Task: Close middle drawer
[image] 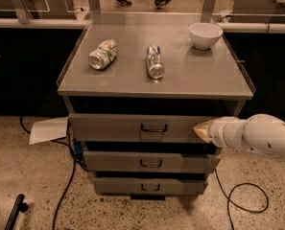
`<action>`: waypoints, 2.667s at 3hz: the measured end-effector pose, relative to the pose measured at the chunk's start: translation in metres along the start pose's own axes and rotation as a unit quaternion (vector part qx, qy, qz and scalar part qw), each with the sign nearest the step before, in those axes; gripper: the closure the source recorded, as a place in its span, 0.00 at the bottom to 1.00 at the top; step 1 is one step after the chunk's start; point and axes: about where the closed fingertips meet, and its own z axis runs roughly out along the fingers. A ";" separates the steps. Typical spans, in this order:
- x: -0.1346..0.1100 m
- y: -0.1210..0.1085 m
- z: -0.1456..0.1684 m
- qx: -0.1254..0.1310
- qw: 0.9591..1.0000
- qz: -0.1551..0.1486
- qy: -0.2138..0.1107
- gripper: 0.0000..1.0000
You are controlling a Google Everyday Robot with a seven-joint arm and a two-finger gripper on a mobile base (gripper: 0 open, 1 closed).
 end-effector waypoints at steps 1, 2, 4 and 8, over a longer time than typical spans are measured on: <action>0.000 -0.001 0.001 -0.003 1.000 0.000 0.002 1.00; 0.006 0.004 0.001 -0.030 0.999 0.000 0.016 1.00; 0.036 0.025 -0.034 -0.096 0.993 0.037 0.051 0.81; 0.036 0.025 -0.034 -0.096 0.993 0.037 0.051 0.00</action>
Offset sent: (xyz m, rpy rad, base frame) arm -0.0320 -0.0027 -0.0213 0.0559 0.3038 0.2067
